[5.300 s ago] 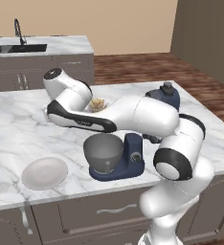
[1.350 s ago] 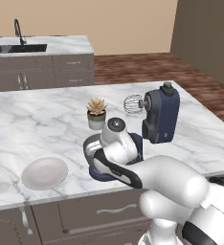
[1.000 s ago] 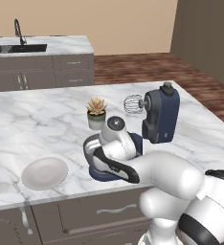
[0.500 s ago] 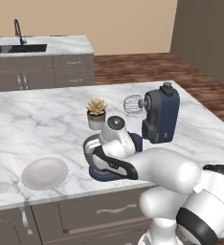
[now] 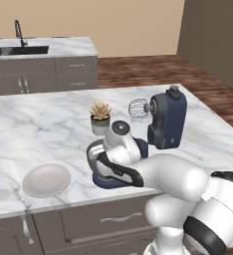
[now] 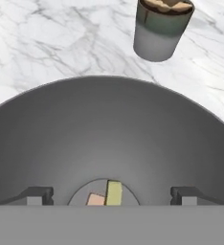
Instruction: Add butter and sugar cubes to the stand mixer bowl and then turn on the stand mixer to begin making frosting.
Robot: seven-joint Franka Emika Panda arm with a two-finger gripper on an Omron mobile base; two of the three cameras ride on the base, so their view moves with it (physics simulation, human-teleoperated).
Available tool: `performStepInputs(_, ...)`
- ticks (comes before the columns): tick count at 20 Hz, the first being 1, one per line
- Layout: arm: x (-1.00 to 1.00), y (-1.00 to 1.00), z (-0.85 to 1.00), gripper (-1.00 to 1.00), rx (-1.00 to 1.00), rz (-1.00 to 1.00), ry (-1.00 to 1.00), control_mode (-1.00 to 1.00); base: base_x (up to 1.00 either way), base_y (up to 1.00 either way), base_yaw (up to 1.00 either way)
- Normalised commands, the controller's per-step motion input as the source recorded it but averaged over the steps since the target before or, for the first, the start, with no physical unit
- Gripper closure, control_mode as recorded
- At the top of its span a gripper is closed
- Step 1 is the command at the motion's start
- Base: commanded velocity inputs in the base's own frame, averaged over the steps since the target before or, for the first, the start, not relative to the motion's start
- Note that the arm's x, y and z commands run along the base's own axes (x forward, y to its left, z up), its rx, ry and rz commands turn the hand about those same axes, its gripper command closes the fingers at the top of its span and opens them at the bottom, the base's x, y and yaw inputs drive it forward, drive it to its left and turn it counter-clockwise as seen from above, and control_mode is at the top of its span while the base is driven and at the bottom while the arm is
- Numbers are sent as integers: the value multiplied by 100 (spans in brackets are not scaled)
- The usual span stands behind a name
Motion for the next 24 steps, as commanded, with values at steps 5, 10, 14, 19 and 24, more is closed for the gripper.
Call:
performStepInputs(5,-3,0,27,-100,0,0,0,-100,0,0,0)
performStepInputs(10,-23,-1,51,-100,0,0,0,-100,0,0,0)
performStepInputs(14,-21,0,76,-100,0,0,0,-100,0,0,0)
performStepInputs(19,-18,-4,54,-100,0,0,1,-100,0,0,0)
performStepInputs(24,-41,-23,21,-100,0,1,0,-100,0,0,0)
